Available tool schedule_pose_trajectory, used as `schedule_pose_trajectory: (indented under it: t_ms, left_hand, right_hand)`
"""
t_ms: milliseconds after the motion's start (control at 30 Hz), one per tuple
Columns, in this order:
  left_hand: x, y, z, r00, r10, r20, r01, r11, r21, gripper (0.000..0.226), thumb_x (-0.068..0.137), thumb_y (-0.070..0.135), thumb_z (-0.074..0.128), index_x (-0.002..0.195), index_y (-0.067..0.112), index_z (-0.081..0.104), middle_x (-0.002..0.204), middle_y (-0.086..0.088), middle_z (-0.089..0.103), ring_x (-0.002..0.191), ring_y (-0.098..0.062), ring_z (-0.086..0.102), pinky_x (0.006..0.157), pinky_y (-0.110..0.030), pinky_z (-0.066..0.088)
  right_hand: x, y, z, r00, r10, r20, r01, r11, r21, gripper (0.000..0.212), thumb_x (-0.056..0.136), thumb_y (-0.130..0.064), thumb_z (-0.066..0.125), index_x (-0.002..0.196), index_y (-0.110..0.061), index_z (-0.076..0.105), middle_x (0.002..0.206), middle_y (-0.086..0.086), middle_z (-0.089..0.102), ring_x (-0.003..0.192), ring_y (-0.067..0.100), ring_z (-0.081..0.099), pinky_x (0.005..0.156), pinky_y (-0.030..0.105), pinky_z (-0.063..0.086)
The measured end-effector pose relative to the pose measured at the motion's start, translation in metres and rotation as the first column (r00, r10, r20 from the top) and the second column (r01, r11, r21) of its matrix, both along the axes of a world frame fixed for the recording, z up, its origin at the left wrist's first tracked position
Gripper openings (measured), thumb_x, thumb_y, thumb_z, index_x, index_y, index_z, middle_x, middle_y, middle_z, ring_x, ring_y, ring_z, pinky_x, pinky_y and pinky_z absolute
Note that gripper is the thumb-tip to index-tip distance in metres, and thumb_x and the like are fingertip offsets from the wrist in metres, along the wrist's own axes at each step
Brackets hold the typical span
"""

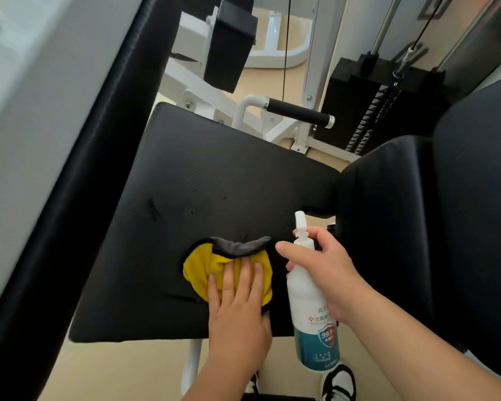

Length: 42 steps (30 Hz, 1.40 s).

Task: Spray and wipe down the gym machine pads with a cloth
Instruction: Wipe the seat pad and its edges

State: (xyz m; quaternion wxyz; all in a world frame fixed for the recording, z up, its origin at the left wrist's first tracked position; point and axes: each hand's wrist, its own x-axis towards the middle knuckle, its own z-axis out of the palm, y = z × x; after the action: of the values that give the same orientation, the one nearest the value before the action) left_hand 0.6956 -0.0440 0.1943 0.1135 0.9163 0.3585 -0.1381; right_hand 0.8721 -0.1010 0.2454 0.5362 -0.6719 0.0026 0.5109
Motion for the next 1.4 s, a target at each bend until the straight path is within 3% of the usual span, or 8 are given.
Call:
schedule_pose_trajectory:
  t_ms: [300, 533, 767, 867, 1033, 1167, 1267, 1400]
  left_hand:
    - [0.106, 0.115, -0.008, 0.984, -0.134, -0.120, 0.157, 0.967, 0.200, 0.068, 0.104, 0.059, 0.024, 0.165, 0.038, 0.004, 0.174, 0.001, -0.013, 0.158, -0.032, -0.018, 0.122, -0.064, -0.011]
    - [0.120, 0.145, 0.006, 0.990, 0.049, -0.129, -0.021, 0.978, 0.207, 0.061, 0.102, 0.061, 0.022, 0.160, 0.050, 0.004, 0.173, -0.004, -0.016, 0.158, -0.036, -0.018, 0.116, -0.076, -0.008]
    - [0.055, 0.061, -0.005, 0.783, -0.601, -0.161, 0.600, 0.798, -0.060, 0.073, 0.104, 0.054, 0.032, 0.164, 0.038, -0.006, 0.171, 0.003, -0.022, 0.154, -0.028, -0.032, 0.120, -0.066, -0.016]
    - [0.086, 0.124, 0.007, 0.874, -0.435, -0.217, 0.460, 0.884, 0.082, 0.068, 0.106, 0.055, 0.026, 0.163, 0.040, -0.008, 0.171, 0.002, -0.021, 0.157, -0.027, -0.023, 0.124, -0.061, -0.012]
    - [0.130, 0.198, 0.024, 0.942, 0.319, -0.100, -0.290, 0.929, 0.231, 0.064, 0.106, 0.057, 0.017, 0.162, 0.041, -0.009, 0.171, -0.005, -0.025, 0.157, -0.033, -0.023, 0.122, -0.066, -0.009]
    - [0.109, 0.128, 0.011, 0.982, -0.103, -0.158, 0.129, 0.978, 0.163, 0.069, 0.104, 0.059, 0.021, 0.162, 0.041, -0.011, 0.170, -0.003, -0.028, 0.154, -0.036, -0.030, 0.119, -0.068, -0.013]
    - [0.109, 0.137, 0.008, 0.870, -0.456, -0.188, 0.475, 0.877, 0.069, 0.066, 0.105, 0.060, 0.020, 0.163, 0.044, -0.006, 0.171, 0.003, -0.022, 0.155, -0.029, -0.028, 0.121, -0.064, -0.014]
    - [0.174, 0.203, 0.007, 0.979, -0.129, -0.157, 0.160, 0.966, 0.201, 0.063, 0.105, 0.059, 0.014, 0.164, 0.043, -0.002, 0.173, 0.002, -0.018, 0.158, -0.027, -0.021, 0.124, -0.063, -0.009]
  right_hand:
    - [0.020, 0.001, -0.002, 0.998, -0.052, 0.046, 0.050, 0.998, 0.047, 0.031, 0.077, -0.035, 0.095, 0.099, -0.044, 0.075, 0.084, 0.008, 0.080, 0.086, 0.030, 0.078, 0.091, 0.058, 0.064]
    - [0.023, 0.003, -0.002, 0.997, -0.075, 0.023, 0.073, 0.996, 0.053, 0.042, 0.076, -0.037, 0.095, 0.112, -0.039, 0.072, 0.101, 0.013, 0.079, 0.094, 0.033, 0.079, 0.089, 0.055, 0.066]
    - [0.021, 0.024, -0.007, 0.992, -0.122, 0.017, 0.121, 0.993, 0.015, 0.040, 0.081, -0.033, 0.095, 0.114, -0.038, 0.071, 0.104, 0.013, 0.079, 0.088, 0.028, 0.075, 0.071, 0.041, 0.060]
    - [0.027, 0.038, -0.001, 0.989, -0.141, 0.040, 0.140, 0.990, 0.027, 0.037, 0.081, -0.030, 0.094, 0.110, -0.033, 0.073, 0.098, 0.014, 0.079, 0.084, 0.026, 0.074, 0.078, 0.047, 0.063]
    - [0.045, 0.056, 0.009, 0.985, -0.157, 0.063, 0.154, 0.987, 0.050, 0.040, 0.078, -0.036, 0.095, 0.111, -0.037, 0.072, 0.101, 0.015, 0.079, 0.091, 0.030, 0.077, 0.091, 0.055, 0.065]
    - [0.060, 0.061, 0.004, 0.975, -0.201, 0.098, 0.198, 0.979, 0.037, 0.036, 0.078, -0.034, 0.094, 0.107, -0.038, 0.072, 0.091, 0.012, 0.079, 0.084, 0.028, 0.075, 0.084, 0.049, 0.063]
    - [0.061, 0.060, -0.004, 0.962, -0.248, 0.117, 0.249, 0.968, -0.001, 0.039, 0.078, -0.035, 0.094, 0.109, -0.038, 0.071, 0.093, 0.013, 0.081, 0.088, 0.031, 0.076, 0.087, 0.053, 0.064]
    - [0.060, 0.051, -0.014, 0.950, -0.294, 0.106, 0.297, 0.955, -0.021, 0.039, 0.077, -0.039, 0.094, 0.108, -0.042, 0.069, 0.098, 0.016, 0.081, 0.091, 0.033, 0.079, 0.091, 0.059, 0.066]
